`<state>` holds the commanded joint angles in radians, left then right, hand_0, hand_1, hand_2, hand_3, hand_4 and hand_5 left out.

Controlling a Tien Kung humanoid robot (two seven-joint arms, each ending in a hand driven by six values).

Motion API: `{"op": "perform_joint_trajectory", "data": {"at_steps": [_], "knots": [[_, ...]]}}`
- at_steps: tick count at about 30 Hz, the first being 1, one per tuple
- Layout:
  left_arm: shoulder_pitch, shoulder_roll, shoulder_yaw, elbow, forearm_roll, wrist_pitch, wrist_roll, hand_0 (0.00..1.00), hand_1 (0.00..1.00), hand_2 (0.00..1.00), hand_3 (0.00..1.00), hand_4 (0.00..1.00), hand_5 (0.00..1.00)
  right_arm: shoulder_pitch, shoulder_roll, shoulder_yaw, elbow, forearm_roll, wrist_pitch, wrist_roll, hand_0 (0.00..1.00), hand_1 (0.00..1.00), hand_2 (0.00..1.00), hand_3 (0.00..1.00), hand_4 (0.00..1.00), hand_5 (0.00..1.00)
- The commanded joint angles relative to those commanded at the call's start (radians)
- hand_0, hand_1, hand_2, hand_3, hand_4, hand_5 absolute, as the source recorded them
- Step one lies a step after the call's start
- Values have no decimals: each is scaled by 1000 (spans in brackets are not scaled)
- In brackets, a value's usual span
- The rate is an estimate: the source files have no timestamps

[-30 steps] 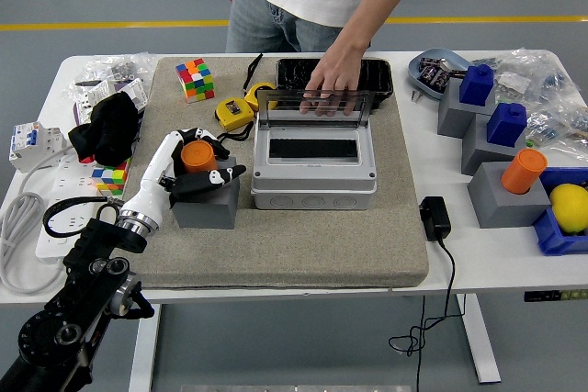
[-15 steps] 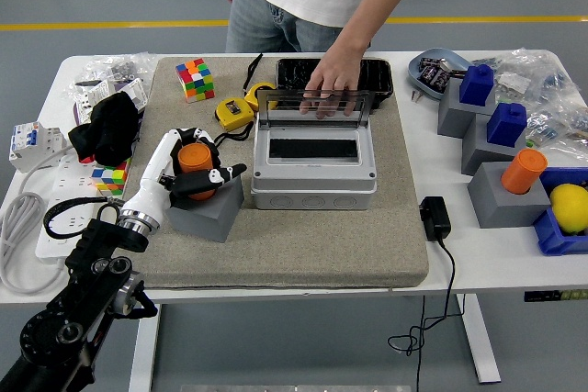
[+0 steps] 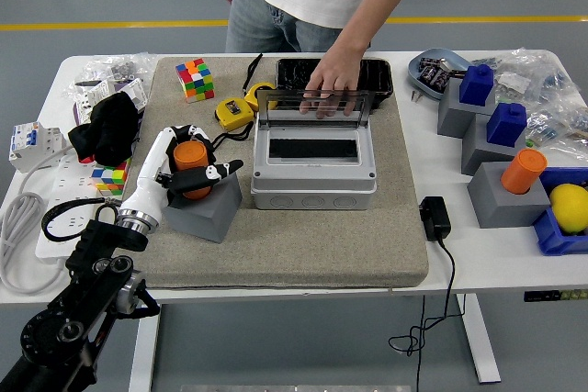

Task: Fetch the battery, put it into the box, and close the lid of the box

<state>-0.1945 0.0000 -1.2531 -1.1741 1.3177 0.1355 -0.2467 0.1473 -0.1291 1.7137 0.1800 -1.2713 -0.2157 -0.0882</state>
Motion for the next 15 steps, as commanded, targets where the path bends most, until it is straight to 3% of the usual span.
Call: {"op": "perform_joint_trajectory", "data": {"at_steps": [15], "knots": [[-17,0,11,-16,-34,26,-11,35,48,81,88,998,56,1,0,-2,0,0,-1,-1,897,860,806,802,998,998]]}}
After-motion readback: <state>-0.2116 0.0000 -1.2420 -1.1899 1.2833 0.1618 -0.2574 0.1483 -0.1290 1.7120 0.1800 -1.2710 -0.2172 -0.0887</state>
